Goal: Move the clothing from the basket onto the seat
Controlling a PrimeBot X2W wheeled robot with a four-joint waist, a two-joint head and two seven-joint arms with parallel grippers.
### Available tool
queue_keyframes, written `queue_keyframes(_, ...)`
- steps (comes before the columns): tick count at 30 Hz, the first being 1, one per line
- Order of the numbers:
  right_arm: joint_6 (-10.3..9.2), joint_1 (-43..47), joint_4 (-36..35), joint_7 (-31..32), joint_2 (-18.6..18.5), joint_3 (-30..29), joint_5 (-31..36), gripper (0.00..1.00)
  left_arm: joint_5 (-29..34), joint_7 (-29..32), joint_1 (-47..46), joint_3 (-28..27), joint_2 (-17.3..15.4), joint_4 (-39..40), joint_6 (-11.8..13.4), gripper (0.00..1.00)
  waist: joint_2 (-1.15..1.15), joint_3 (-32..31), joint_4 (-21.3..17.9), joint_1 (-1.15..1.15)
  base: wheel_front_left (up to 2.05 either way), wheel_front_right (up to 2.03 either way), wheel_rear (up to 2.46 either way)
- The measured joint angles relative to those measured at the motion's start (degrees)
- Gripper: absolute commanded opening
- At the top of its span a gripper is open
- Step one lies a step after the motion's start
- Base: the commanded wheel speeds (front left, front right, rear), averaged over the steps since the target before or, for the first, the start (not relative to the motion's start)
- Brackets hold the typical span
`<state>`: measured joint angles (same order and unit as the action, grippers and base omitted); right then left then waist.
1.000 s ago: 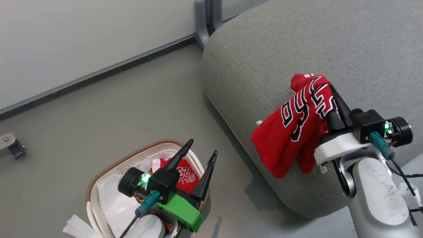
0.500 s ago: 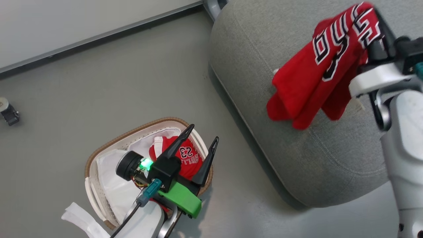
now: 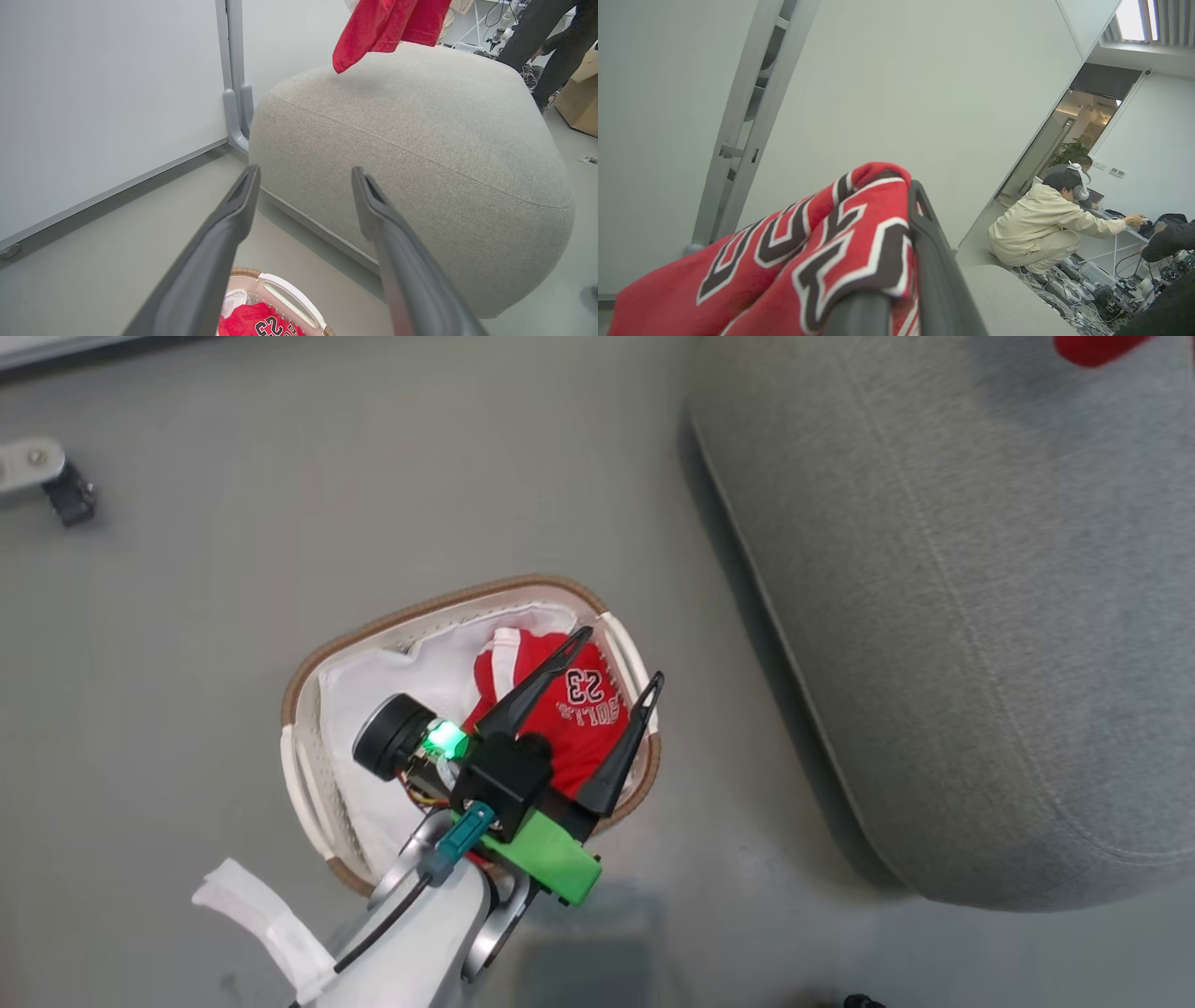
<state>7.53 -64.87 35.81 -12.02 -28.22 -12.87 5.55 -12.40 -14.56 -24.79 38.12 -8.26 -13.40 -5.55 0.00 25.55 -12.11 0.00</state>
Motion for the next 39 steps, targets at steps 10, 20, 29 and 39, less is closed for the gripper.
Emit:
queue_keyframes(10,0.0,6.2,12.3,-2.2,2.9,-8.0,2.8,0.0,1.4,1.0,-2.8,1.3,-0.3,0.6,0.0,1.0,0.0,7.8,4.0,0.01,0.0,0.0,0.0)
queue_keyframes(20,0.0,9.1,12.3,-3.0,9.1,-10.3,6.6,0.49,1.1,1.2,-3.2,0.9,-1.2,0.1,0.6,1.0,0.0,10.6,4.2,0.01,0.0,0.0,0.0)
queue_keyframes(29,0.0,16.9,5.5,-3.1,12.9,-8.2,4.1,1.0,-0.7,0.5,-2.8,-0.2,-1.6,-0.5,1.5,1.0,0.0,7.7,3.0,0.0,0.0,0.0,0.0)
queue_keyframes(39,0.0,30.4,-4.7,-3.1,16.8,-4.9,1.0,1.0,-2.9,-0.2,-0.1,-3.0,-0.9,-1.0,2.6,1.0,0.0,1.8,2.9,0.0,0.0,0.0,0.0)
